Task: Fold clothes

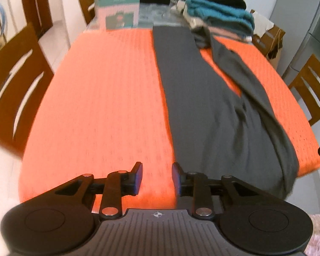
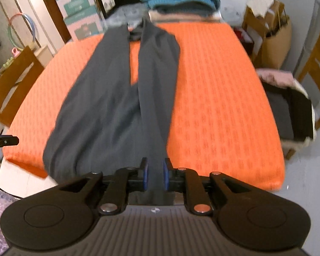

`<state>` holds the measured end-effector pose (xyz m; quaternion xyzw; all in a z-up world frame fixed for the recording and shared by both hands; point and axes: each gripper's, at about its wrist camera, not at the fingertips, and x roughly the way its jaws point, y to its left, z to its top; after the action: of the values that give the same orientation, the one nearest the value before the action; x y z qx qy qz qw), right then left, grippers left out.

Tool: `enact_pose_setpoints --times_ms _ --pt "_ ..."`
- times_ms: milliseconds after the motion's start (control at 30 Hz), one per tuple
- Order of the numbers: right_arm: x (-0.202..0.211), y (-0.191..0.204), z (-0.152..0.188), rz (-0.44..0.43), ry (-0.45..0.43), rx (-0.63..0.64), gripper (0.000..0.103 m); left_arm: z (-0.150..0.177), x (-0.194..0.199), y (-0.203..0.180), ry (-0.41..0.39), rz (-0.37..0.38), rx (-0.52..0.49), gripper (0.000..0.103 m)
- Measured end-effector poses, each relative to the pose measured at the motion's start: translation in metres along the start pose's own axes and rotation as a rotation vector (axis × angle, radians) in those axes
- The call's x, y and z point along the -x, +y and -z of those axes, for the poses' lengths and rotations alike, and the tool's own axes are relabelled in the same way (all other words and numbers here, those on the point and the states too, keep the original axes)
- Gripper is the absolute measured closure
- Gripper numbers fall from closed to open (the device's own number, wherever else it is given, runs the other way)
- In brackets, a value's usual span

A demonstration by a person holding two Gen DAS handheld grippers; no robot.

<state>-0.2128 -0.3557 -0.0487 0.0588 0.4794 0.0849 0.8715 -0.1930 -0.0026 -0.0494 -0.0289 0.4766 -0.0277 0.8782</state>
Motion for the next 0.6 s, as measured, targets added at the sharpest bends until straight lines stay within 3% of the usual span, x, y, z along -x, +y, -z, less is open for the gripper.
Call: enact_pose_setpoints --times_ms 167,367,600 --pt "-0.019 0.014 -0.060 0.017 -0.031 0.020 0.083 -0.051 -0.016 0.015 -0.037 0.016 -0.020 0.058" --pt "-0.045 0.024 -0.124 0.030 -0.064 0.039 0.080 -0.096 -0.041 0.029 -0.045 0.017 -0.031 0.055" --pt "-0.090 0.031 -0.180 0.003 -0.045 0.042 0.077 -0.115 -0.056 0.034 -0.043 -0.003 -0.018 0.052"
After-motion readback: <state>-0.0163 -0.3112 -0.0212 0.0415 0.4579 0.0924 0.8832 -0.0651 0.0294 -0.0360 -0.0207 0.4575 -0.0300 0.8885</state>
